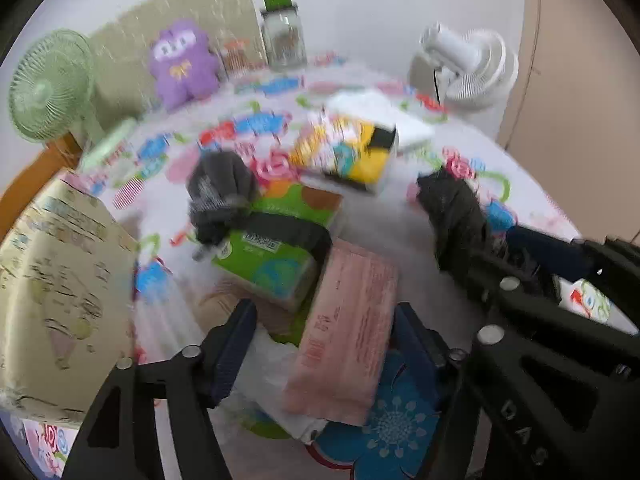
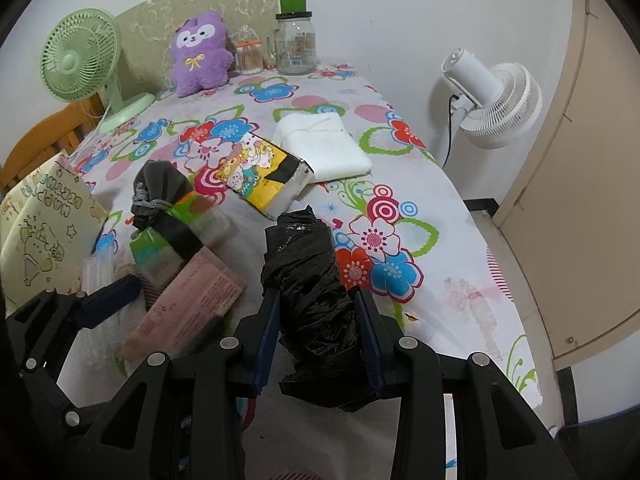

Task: Organize soft objects
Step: 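Grasp the pink paper packet with the left gripper while the right gripper holds the black bundle, then carry both items over the yellow box and release the pink packet from the left gripper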

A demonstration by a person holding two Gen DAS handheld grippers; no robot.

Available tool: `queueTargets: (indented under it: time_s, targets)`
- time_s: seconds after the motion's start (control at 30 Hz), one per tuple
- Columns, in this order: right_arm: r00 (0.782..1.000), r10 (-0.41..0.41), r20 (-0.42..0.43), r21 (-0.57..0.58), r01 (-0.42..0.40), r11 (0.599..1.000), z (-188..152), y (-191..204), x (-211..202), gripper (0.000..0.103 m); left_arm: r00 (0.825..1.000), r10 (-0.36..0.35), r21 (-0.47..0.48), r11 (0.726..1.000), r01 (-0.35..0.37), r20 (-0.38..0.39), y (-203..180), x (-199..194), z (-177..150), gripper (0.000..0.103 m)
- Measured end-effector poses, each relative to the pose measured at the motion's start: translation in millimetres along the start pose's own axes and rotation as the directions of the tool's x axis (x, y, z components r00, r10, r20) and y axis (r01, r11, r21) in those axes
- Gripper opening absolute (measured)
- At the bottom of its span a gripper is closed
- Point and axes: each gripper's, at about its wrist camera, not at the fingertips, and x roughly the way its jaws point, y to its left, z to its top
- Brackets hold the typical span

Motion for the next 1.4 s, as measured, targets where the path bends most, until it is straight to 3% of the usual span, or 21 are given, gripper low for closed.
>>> queueTargets:
  time_s: [0.03,0.1,0.13,0.2,0.53,1.4]
  targets:
    - [1.000,-0.004,-0.005,0.002,0.004,1.000,0.2,-0.6,1.7,0.041,1.000,-0.006,0.002,1.000,0.006,-0.021,0.1,3.6,0.7,0.074]
    - [1.000,-0.002,-0.005,0.003,0.002,1.000,1.0,-1.3,3.7,0.041,0.999,-0.017,-0.007,1.000,0.016,-0.030,1.8,7.1,1.3,0.063]
    - [1.000,-0.004,-0.004,0.002,0.004,1.000,1.3,-1.1,3.9,0.041,0.999,-0.021,-0.006,1.000,0.021,-0.033,1.7,7.6,1.6,0.048]
    - [1.000,0.001,-0.006,0.011,-0.001,1.000,2.3,-2.3,4.5,0.041,0.997,-0.069,-0.015,0.998,0.068,-0.036,1.5,7.2,2.2,0.042]
    - [1.000,0.013,0.001,0.029,-0.013,1.000,1.4,-6.0,-3.1,0.041,0.997,-0.074,-0.002,0.997,0.074,-0.012,-4.7,-4.9,2.4,0.041]
    - [0.986,0.024,0.164,-0.013,-0.023,1.000,21.4,31.0,-96.2,0.041,0.987,-0.040,-0.048,0.998,0.048,0.153,31.2,-96.8,12.4,0.041]
